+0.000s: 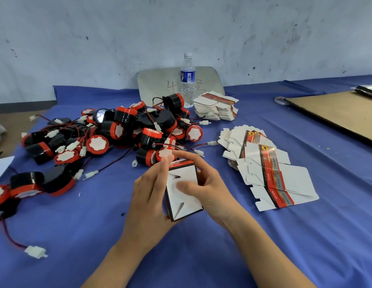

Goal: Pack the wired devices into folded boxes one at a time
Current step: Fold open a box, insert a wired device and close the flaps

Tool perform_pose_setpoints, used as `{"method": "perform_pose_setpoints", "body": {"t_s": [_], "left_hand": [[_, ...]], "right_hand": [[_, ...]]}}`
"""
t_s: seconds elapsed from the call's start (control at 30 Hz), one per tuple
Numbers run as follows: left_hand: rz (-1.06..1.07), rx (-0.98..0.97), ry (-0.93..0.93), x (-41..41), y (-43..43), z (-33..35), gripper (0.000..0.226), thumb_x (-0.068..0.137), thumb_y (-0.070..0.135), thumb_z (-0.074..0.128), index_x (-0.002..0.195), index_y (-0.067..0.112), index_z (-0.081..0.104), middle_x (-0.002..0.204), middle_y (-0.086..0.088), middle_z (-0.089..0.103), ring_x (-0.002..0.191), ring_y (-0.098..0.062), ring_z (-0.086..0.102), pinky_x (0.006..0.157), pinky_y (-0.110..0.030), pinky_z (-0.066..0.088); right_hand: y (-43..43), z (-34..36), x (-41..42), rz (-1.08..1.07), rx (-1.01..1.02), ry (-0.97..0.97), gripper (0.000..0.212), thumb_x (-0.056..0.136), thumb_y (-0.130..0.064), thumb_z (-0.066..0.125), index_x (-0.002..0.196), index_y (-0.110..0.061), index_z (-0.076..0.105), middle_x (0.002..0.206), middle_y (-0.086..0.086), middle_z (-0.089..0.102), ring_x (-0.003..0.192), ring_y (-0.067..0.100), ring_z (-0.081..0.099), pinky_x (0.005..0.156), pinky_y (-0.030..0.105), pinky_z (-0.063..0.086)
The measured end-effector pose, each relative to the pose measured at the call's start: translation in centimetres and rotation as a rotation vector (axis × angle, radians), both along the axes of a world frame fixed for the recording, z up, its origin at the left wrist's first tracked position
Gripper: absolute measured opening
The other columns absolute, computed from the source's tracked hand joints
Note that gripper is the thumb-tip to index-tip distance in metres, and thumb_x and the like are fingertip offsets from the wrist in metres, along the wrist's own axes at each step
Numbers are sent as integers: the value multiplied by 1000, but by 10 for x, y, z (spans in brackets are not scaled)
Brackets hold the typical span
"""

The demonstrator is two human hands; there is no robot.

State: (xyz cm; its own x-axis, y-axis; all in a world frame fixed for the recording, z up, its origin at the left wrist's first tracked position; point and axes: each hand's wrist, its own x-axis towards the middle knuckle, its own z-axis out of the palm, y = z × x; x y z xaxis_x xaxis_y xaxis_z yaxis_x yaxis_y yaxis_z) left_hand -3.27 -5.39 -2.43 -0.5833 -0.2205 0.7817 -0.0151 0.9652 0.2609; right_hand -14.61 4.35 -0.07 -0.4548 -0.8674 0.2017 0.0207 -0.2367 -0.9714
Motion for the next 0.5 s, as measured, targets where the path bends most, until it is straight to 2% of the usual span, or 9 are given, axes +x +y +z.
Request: {"method": "perform_pose_setpoints", "body": {"t_s": [0.23,0.37,0.5], "left_hand": [[-1,-52,1,0,-1,-2,101,79,48,57,154,23,-5,145,-5,30,131,-11,25,95,-30,35],[-14,-47,-18,0,-1,-3,102,79,48,60,155,23,-4,150,-3,27,134,-12,25,96,-32,36],[-6,-43,-20,1,1,-2,102,78,50,59,155,23,-3,146,-4,31,131,-12,29,94,-29,35]], "right_hand": [[0,0,0,-4,-24,33,57,74,5,53,121,-26,59,86,-2,68,74,14,59,65,23,51],[0,-1,0,-14,-28,63,54,74,6,51,116,-26,60,85,-6,68,75,12,59,65,22,51],[0,-2,-4,-8,-11,116,49,75,5,52,114,-24,59,87,-10,69,77,7,62,65,19,50]]}}
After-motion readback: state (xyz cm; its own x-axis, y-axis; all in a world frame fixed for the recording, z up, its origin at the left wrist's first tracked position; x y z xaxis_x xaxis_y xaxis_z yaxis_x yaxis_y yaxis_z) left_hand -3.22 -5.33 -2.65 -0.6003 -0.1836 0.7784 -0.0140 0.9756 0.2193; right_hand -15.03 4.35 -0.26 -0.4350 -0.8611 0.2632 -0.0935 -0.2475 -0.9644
